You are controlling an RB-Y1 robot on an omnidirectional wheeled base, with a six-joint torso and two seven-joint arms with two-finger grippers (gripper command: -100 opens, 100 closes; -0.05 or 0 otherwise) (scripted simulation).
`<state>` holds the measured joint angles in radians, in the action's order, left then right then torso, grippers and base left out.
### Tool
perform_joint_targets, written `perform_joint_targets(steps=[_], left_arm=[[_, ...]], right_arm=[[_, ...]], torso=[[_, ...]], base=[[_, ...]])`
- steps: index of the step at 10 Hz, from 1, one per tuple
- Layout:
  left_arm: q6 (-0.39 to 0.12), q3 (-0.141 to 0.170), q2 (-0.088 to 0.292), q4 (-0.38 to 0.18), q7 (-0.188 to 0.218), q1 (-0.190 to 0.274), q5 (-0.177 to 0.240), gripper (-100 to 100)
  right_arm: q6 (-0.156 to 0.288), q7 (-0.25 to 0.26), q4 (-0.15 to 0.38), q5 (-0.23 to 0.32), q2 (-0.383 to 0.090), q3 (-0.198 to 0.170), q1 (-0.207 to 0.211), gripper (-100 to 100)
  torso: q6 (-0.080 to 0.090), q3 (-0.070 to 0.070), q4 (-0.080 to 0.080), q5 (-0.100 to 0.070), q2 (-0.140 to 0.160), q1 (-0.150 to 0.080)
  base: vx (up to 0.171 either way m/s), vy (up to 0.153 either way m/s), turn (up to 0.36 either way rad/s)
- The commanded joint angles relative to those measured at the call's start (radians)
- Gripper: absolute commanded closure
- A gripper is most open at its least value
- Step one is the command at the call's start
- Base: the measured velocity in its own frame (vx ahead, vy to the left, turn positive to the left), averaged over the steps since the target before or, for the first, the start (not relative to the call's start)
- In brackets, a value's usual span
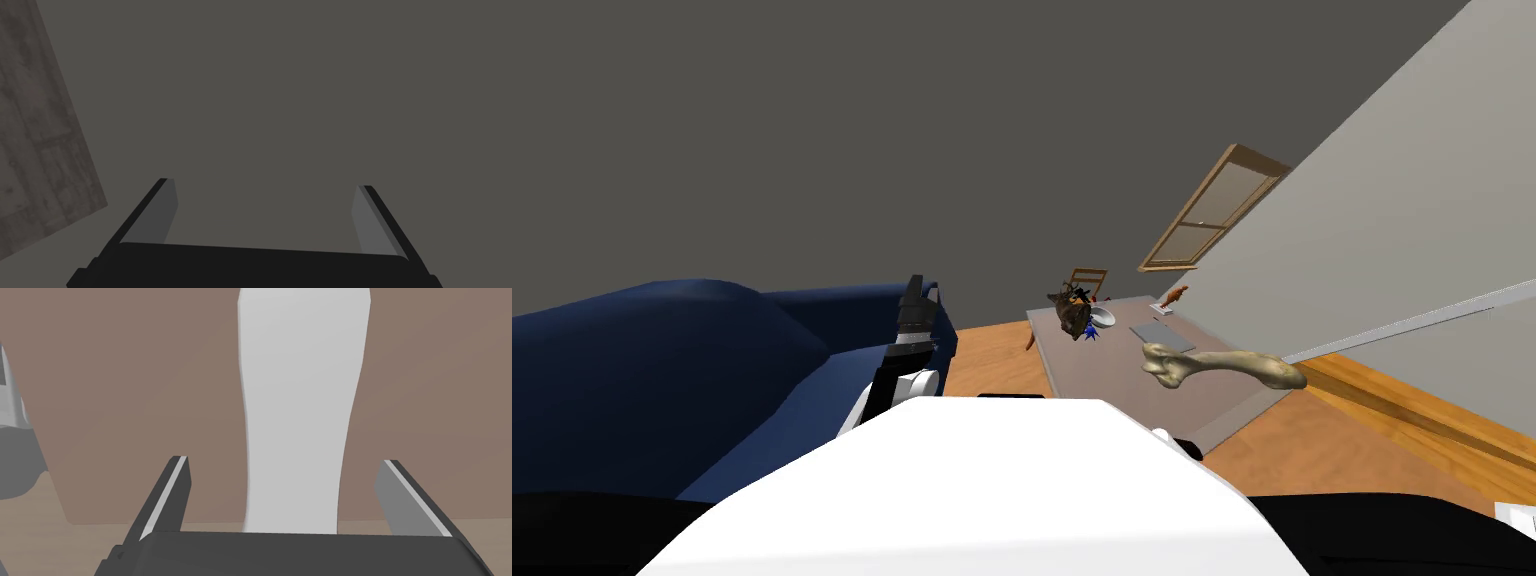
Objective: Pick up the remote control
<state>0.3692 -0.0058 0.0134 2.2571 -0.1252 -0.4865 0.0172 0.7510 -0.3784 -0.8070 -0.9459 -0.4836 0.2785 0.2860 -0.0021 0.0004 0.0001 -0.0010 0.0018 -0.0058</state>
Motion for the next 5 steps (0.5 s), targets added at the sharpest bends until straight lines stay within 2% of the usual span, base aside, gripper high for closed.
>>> perform_joint_targets(steps=[1,2,3,4,5], left_arm=[[0.0,0.0,0.0,0.0,0.0,0.0,0.0,0],[0.0,0.0,0.0,0.0,0.0,0.0,0.0,0],[0.0,0.0,0.0,0.0,0.0,0.0,0.0,0],[0.0,0.0,0.0,0.0,0.0,0.0,0.0,0],[0.0,0.0,0.0,0.0,0.0,0.0,0.0,0]], right_arm=[[-0.012,-0.029,-0.001,0.02,-0.005,-0.05,-0.045,-100],[-0.012,-0.029,-0.001,0.02,-0.005,-0.076,-0.045,-100],[-0.012,-0.029,-0.001,0.02,-0.005,-0.089,-0.045,-100],[-0.018,-0.064,-0.014,0.041,-0.013,-0.13,-0.081,-100],[-0.018,-0.064,-0.014,0.041,-0.013,-0.159,-0.081,-100]], torso=[[0.0,0.0,0.0,0.0,0.0,0.0],[0.001,-0.001,0.0,0.0,-0.001,-0.001],[0.001,0.0,0.0,0.0,-0.001,-0.001],[0.0,0.0,0.0,0.0,0.0,0.0],[0.001,0.0,0.0,0.0,-0.001,-0.001]], base=[[0.037,-0.033,-0.337],[0.037,-0.026,-0.299],[0.017,-0.008,-0.032],[0.033,-0.028,-0.385],[0.037,-0.017,-0.258]])
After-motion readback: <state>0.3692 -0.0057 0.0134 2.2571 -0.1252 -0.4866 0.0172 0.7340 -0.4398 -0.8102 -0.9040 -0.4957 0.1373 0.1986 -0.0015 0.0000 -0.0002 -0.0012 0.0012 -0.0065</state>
